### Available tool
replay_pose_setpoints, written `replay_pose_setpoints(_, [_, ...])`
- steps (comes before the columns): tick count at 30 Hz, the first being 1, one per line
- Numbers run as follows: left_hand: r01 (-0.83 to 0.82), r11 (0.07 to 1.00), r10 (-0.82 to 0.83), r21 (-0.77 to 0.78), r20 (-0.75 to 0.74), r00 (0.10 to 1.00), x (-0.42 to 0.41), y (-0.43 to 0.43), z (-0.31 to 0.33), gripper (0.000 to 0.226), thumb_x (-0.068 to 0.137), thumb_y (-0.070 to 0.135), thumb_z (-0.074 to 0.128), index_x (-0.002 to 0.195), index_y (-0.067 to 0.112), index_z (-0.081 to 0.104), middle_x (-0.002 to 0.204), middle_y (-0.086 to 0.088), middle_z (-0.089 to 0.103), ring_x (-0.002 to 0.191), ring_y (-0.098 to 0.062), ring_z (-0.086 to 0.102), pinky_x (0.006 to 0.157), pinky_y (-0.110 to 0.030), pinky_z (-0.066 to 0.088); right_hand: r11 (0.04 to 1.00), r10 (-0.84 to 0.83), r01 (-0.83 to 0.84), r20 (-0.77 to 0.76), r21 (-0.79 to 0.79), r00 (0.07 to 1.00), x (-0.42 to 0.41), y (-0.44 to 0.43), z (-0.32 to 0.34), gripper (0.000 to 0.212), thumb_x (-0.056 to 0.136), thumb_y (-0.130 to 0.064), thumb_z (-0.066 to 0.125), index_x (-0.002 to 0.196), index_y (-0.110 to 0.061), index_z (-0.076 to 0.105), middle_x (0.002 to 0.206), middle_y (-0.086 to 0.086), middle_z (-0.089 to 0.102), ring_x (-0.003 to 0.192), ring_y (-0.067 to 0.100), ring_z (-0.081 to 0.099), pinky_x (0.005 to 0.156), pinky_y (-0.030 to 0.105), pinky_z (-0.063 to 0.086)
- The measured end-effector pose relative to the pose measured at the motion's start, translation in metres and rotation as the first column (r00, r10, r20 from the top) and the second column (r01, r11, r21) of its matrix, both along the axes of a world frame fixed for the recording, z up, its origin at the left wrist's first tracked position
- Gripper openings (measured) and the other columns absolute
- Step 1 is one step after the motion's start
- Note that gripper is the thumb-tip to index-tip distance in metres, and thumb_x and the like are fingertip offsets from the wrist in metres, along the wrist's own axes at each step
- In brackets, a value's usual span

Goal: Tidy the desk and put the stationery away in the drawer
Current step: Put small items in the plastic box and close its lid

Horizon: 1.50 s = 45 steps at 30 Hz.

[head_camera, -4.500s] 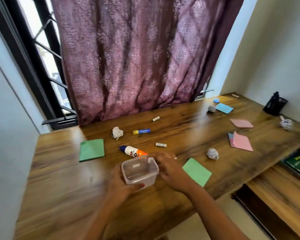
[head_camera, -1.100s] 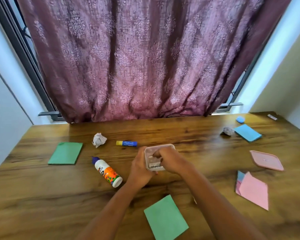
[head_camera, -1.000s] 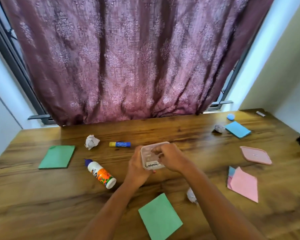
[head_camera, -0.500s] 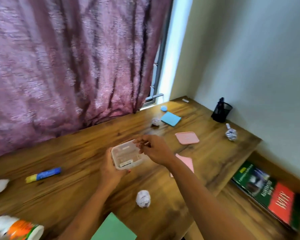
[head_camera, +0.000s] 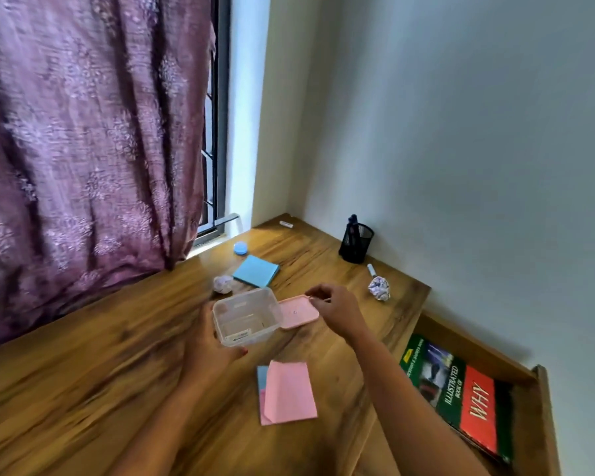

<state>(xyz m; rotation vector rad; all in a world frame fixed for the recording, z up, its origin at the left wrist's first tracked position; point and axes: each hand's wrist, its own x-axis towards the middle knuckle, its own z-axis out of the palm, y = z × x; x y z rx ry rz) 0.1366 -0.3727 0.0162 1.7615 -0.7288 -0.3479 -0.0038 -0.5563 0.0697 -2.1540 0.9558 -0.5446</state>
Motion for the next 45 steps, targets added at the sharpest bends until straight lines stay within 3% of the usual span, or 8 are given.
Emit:
replay_pose_setpoints(3, [0.013,1.000,-0.013,0.017,0.011,1.000,-0.005,-0.039,0.009,0.083,0.057,-0.005,0.085,0.129,0.007,0.046,0.106,0.002,0.053,0.097,-0.017,0.052,0.084,-0.027,0.040,0.992,-0.125,0.125,-0.055,0.000,0.991,-0.004,-0.058,-0.005,0.019,0.089,-0.010,0.058,0.105,-0.010,0.069,0.108,0.007,0.070,0.102,0.019,0.063,0.087,0.027,0.049])
replay_pose_setpoints(9, [0.103,0.993,-0.104,0.058,0.021,0.994,-0.011,-0.115,0.011,0.077,0.061,0.004,0.086,0.123,0.019,0.044,0.107,0.005,0.055,0.100,-0.016,0.057,0.080,-0.025,0.045,0.952,-0.305,0.284,-0.243,-0.115,0.921,-0.013,-0.164,-0.018,0.020,0.089,-0.020,0.049,0.102,-0.026,0.064,0.115,0.003,0.065,0.087,0.020,0.064,0.079,0.035,0.054])
replay_pose_setpoints(14, [0.122,0.986,-0.132,0.117,0.084,0.988,-0.006,-0.172,0.006,0.080,0.055,0.010,0.089,0.112,0.032,0.038,0.110,0.005,0.058,0.101,-0.015,0.059,0.085,-0.036,0.054,0.966,-0.258,0.216,-0.437,-0.146,0.862,-0.007,-0.226,-0.037,0.037,0.090,-0.017,0.048,0.126,-0.019,0.058,0.128,0.007,0.061,0.112,0.026,0.058,0.093,0.037,0.051])
replay_pose_setpoints(21, [0.132,0.976,-0.152,0.171,0.113,0.982,0.011,-0.227,-0.011,0.074,0.059,0.010,0.088,0.116,0.026,0.045,0.106,0.007,0.058,0.098,-0.012,0.058,0.070,-0.021,0.051,0.985,-0.173,0.129,-0.673,-0.115,0.719,0.009,-0.278,-0.061,0.044,0.094,-0.040,0.049,0.132,-0.019,0.056,0.137,0.007,0.055,0.120,0.029,0.055,0.099,0.036,0.046])
replay_pose_setpoints(29, [0.077,0.981,-0.096,0.180,0.104,0.990,0.025,-0.234,-0.026,0.069,0.059,0.013,0.088,0.112,0.026,0.045,0.104,0.004,0.061,0.098,-0.016,0.061,0.078,-0.036,0.057,0.944,-0.266,0.146,-0.422,-0.296,0.866,0.021,-0.264,-0.054,0.012,0.087,-0.019,0.066,0.097,-0.015,0.072,0.103,0.006,0.072,0.092,0.022,0.067,0.079,0.031,0.055])
replay_pose_setpoints(34, [0.080,0.982,-0.098,0.170,0.099,0.990,0.025,-0.235,-0.023,0.067,0.061,0.012,0.087,0.110,0.028,0.044,0.103,0.004,0.060,0.097,-0.015,0.059,0.080,-0.036,0.055,0.996,0.067,-0.069,-0.046,-0.063,0.997,0.044,-0.192,0.002,0.009,0.080,-0.013,0.074,0.088,-0.017,0.074,0.081,-0.004,0.070,0.077,0.008,0.066,0.076,0.024,0.055])
replay_pose_setpoints(37, [0.083,0.982,-0.099,0.172,0.091,0.991,0.023,-0.234,-0.022,0.067,0.062,0.012,0.085,0.114,0.024,0.044,0.102,0.001,0.062,0.096,-0.017,0.060,0.080,-0.038,0.054,0.950,0.265,-0.295,-0.232,-0.103,0.936,0.058,-0.158,0.015,0.013,0.084,-0.009,0.068,0.087,-0.022,0.071,0.088,-0.005,0.070,0.075,0.009,0.068,0.072,0.030,0.059])
replay_pose_setpoints(45, [0.114,0.982,-0.129,0.149,0.101,0.986,0.020,-0.217,-0.013,0.069,0.064,0.010,0.083,0.118,0.022,0.043,0.096,0.006,0.059,0.091,-0.014,0.059,0.076,-0.027,0.049,0.832,0.216,-0.458,-0.579,-0.312,0.786,0.087,-0.133,-0.011,0.025,0.086,0.003,0.057,0.100,-0.012,0.070,0.112,0.012,0.064,0.093,0.025,0.066,0.080,0.037,0.056])
